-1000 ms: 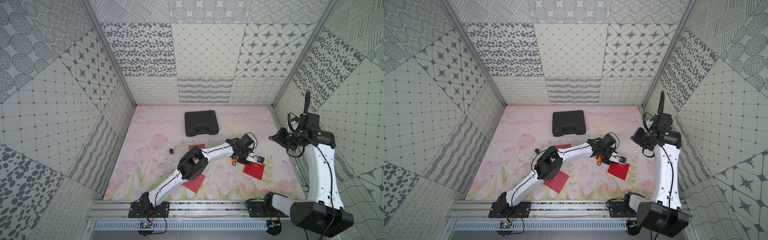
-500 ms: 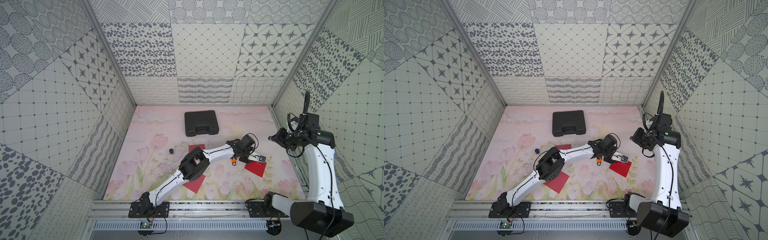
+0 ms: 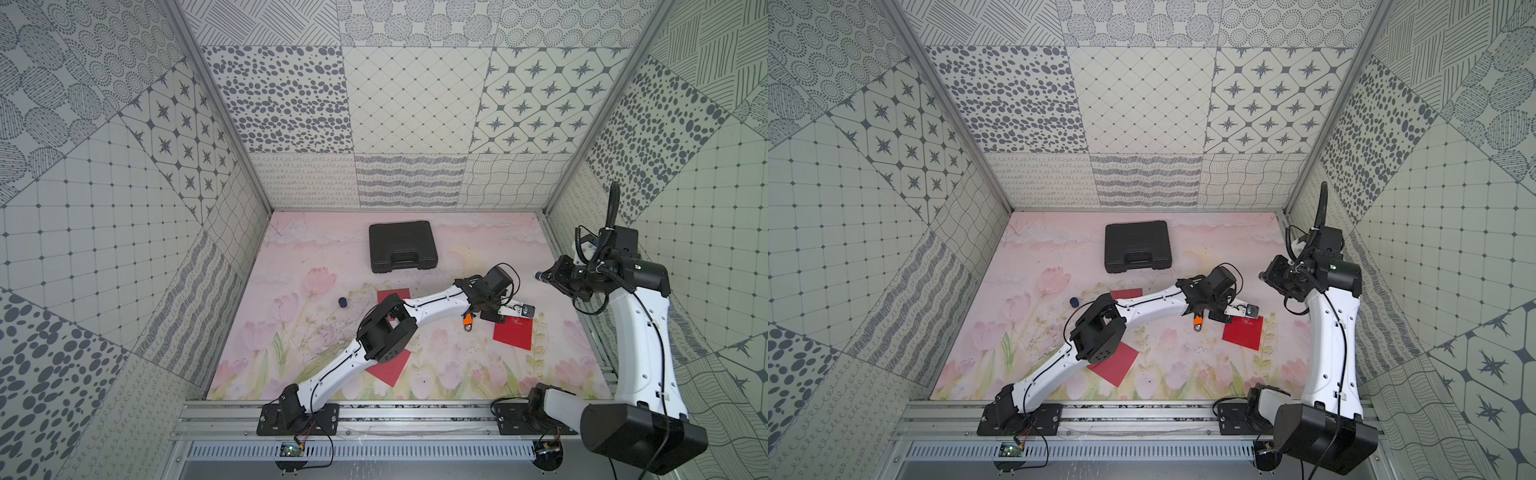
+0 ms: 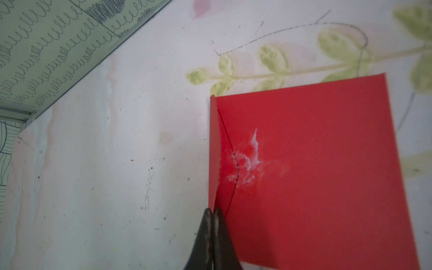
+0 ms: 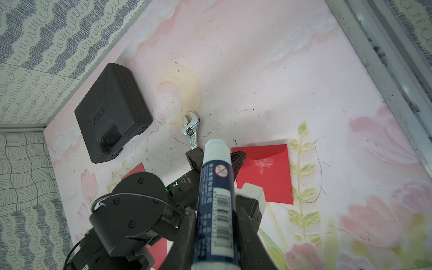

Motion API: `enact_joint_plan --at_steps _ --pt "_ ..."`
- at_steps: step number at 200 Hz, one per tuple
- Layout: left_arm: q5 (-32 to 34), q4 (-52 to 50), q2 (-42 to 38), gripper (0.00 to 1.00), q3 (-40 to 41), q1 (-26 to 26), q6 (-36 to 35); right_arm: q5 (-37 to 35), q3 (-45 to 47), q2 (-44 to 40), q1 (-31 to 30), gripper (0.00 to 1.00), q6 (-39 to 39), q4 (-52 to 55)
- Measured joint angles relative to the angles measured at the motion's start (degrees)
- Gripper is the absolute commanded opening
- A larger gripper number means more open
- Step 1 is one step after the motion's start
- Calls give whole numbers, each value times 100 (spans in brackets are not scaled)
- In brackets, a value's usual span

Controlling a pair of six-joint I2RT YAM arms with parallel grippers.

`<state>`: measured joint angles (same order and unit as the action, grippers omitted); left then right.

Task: Seal the envelope with a glue stick
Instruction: Pick up the envelope from the center of the board, then place the envelope at the center of the board.

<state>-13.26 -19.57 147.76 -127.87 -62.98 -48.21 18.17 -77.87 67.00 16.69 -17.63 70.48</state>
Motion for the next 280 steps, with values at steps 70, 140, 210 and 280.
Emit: enact_joint_plan --at_steps 70,140,210,280 --pt "90 -505 -1655 0 1720 -28 2494 221 0 -4 -173 0 -2 2" --pt "227 557 -3943 0 5792 -28 6085 166 0 -22 -1705 0 -39 160" --pt "629 1749 -4977 24 7888 -28 8480 -284 72 17 -3088 0 -518 256" --pt "632 1606 -5005 36 7759 -28 8655 -605 85 17 -3314 0 -741 391"
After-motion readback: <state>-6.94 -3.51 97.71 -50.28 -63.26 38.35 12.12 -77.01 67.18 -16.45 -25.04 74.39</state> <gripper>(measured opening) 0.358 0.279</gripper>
